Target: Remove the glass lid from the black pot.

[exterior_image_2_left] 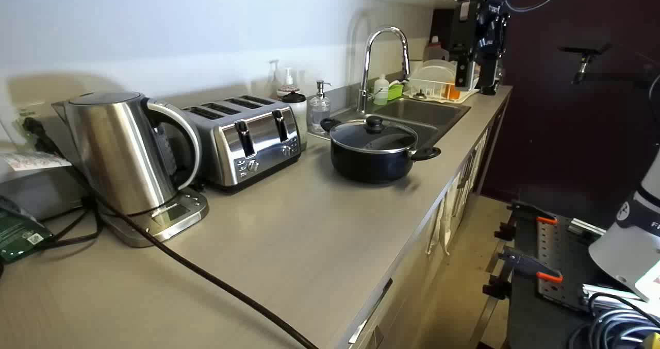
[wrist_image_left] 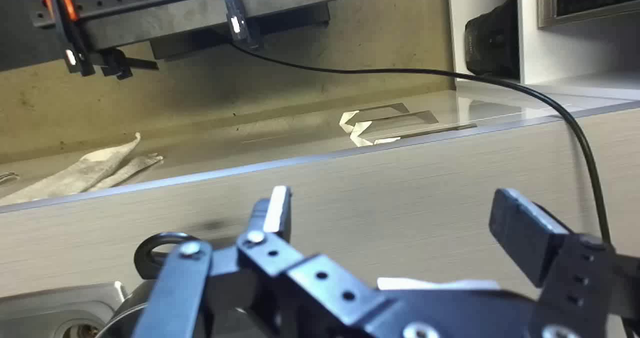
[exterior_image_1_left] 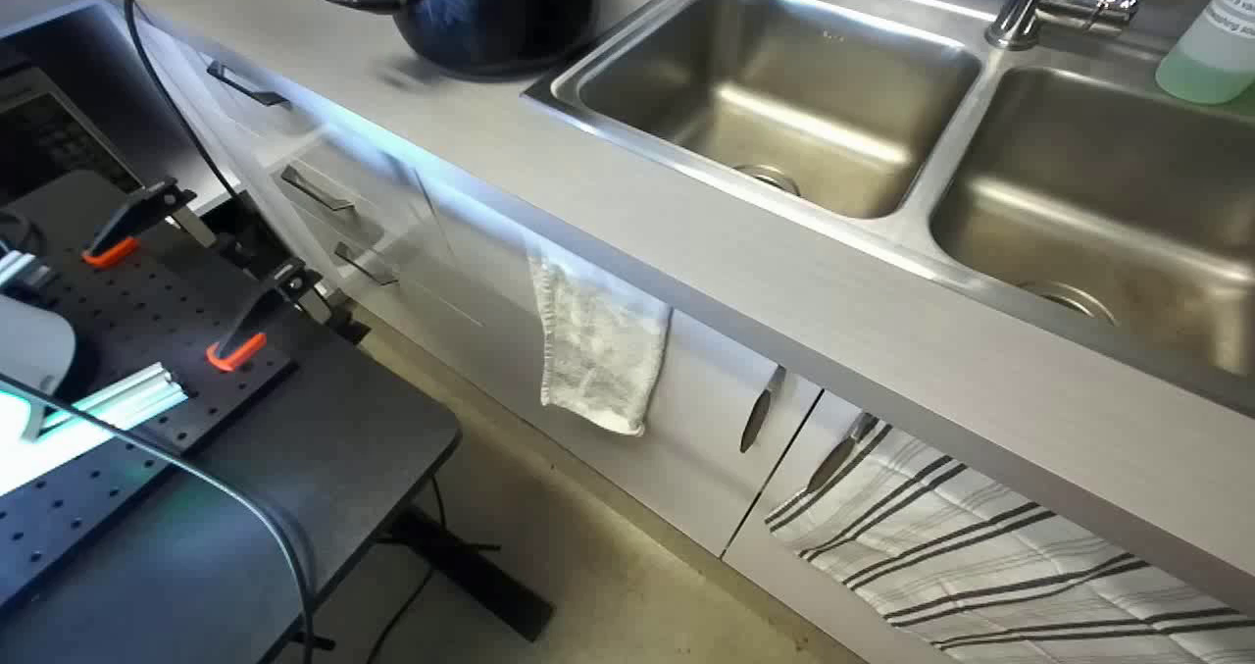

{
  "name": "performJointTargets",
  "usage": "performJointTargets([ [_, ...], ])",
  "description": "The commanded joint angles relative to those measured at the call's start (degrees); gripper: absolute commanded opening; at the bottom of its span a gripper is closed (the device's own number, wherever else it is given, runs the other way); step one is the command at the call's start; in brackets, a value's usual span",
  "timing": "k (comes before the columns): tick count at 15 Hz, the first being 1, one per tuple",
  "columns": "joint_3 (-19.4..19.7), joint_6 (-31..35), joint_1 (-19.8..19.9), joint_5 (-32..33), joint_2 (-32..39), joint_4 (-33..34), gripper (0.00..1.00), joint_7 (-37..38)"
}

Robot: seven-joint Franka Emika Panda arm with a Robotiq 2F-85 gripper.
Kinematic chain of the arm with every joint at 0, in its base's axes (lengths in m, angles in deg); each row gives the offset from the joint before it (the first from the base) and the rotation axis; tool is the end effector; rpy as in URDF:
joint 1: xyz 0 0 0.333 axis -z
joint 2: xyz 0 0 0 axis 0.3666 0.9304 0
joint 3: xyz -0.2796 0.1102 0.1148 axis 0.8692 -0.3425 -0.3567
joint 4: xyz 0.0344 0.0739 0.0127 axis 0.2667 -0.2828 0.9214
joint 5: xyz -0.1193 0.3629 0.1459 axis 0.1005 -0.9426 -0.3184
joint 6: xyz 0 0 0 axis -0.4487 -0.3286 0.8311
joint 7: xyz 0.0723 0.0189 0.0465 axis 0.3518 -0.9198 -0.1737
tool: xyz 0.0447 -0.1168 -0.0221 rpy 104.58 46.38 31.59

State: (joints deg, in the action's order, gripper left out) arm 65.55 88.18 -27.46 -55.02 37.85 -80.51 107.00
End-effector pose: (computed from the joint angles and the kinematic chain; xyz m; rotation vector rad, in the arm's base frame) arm 0.3610 0.1657 0.4689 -3.0724 0.3316 0.1305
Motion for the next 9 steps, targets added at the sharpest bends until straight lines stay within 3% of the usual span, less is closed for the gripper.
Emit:
performJointTargets([
  [1,0.14,-0.08,-0.13,0.09,0.04,0.14,1.0,0.06],
  [9,0.13,0.44,0.19,1.2,0.44,0.05,1.0,-0.4],
])
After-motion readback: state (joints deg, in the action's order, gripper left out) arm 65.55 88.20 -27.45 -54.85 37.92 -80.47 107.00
